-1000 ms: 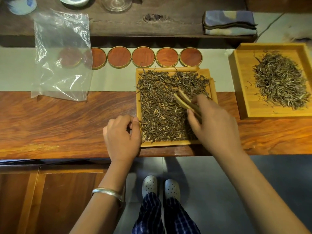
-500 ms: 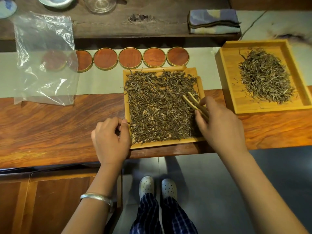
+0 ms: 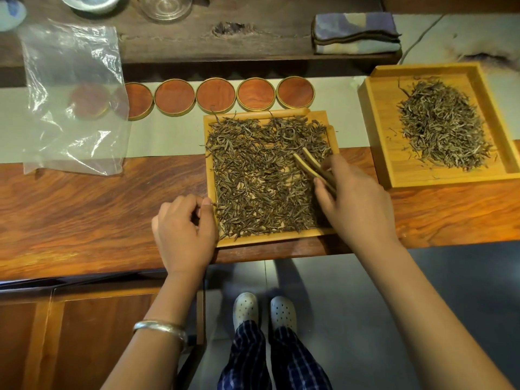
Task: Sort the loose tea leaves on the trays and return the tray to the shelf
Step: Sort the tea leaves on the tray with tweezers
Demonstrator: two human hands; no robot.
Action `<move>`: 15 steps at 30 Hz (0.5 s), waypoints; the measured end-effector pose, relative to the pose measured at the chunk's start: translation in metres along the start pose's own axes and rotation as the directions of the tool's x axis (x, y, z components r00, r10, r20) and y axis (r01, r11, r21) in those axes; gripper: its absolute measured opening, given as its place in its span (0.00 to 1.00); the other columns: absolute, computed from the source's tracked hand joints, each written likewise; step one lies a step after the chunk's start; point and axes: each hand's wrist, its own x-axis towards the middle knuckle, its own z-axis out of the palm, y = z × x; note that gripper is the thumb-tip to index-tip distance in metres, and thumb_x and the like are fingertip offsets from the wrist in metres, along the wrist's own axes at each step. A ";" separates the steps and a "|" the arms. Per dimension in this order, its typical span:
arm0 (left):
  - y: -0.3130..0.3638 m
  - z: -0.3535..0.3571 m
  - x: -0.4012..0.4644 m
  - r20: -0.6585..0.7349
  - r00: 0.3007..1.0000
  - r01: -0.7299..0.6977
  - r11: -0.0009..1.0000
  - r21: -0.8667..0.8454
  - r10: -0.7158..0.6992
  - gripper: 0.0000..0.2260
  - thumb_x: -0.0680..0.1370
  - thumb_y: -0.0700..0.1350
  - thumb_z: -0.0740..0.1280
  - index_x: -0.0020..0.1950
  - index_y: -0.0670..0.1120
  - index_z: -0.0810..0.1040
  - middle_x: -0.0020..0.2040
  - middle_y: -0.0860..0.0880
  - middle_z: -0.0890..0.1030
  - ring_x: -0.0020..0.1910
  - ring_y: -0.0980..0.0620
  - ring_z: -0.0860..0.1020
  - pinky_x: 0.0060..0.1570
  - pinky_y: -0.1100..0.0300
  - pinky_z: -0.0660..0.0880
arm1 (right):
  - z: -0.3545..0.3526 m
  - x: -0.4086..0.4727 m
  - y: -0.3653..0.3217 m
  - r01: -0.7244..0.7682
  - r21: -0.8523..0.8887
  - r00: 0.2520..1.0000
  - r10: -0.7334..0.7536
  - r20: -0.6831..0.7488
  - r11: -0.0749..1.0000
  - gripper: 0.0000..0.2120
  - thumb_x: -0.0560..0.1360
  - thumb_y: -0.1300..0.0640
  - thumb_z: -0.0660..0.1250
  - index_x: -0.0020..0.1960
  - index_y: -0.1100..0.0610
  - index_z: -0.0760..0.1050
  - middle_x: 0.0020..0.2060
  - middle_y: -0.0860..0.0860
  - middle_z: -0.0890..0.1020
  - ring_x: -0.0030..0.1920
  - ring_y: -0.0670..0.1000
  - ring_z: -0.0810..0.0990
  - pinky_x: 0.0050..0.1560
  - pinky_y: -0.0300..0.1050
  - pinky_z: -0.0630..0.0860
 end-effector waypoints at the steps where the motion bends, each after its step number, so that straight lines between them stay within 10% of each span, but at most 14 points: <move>1: 0.000 0.000 0.000 0.002 1.000 -0.001 1.000 -0.001 0.001 0.14 0.78 0.53 0.57 0.38 0.48 0.75 0.36 0.56 0.73 0.41 0.53 0.65 0.44 0.58 0.56 | -0.001 0.002 0.002 -0.004 0.007 1.000 0.004 -0.015 1.000 0.10 0.78 0.52 0.62 0.56 0.57 0.71 0.42 0.55 0.80 0.39 0.60 0.80 0.30 0.42 0.63; 15: 0.002 -0.003 0.000 0.013 1.000 -0.008 1.000 -0.011 0.008 0.13 0.78 0.52 0.57 0.36 0.49 0.73 0.34 0.52 0.74 0.40 0.49 0.69 0.43 0.57 0.58 | 0.000 0.005 0.008 -0.037 0.022 0.999 0.038 -0.020 0.999 0.10 0.78 0.52 0.62 0.56 0.57 0.71 0.43 0.55 0.80 0.40 0.59 0.80 0.31 0.42 0.64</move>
